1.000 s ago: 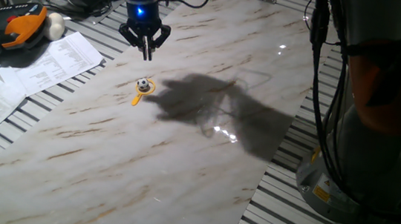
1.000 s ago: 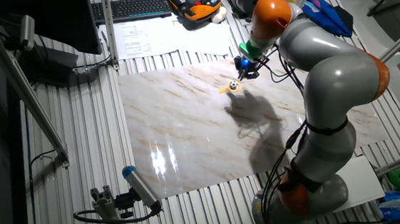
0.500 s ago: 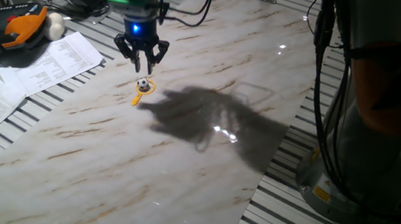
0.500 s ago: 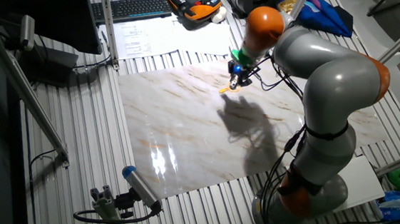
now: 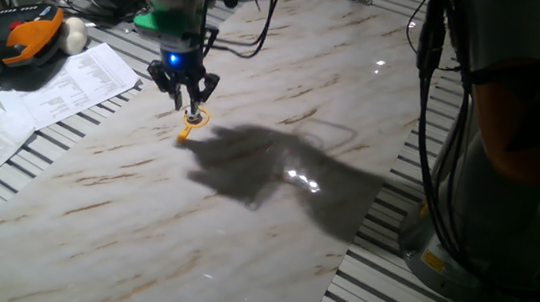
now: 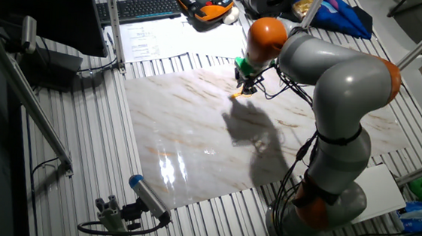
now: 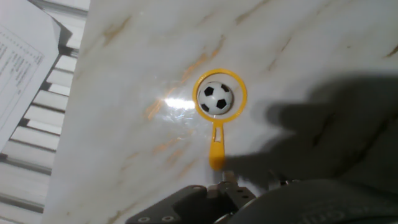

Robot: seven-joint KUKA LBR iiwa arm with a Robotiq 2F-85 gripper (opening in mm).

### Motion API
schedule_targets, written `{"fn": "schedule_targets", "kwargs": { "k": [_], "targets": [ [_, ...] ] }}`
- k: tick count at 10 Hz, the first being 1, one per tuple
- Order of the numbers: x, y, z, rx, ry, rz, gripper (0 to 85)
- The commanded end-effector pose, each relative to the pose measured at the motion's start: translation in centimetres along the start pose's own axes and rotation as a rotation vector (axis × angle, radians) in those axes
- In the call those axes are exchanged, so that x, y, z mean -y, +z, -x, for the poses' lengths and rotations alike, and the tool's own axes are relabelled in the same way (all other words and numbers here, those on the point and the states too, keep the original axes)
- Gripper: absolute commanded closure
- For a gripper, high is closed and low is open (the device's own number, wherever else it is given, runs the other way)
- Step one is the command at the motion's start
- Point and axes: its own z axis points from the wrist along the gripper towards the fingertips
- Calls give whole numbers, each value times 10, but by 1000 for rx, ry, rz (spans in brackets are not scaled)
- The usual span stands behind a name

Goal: Remove the bubble ring from the ball

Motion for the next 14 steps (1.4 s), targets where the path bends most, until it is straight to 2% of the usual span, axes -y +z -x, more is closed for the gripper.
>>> {"fn": "schedule_targets", "kwargs": {
  "k": [1,3,6,8,14],
  "targets": [
    [-1,5,-1,2,10,7,340],
    [-4,18,-1,8,30,20,340],
    [-9,38,4,2,31,36,340],
    [-11,45,6,12,41,43,340],
    [-14,63,15,7,43,57,340]
  ]
}}
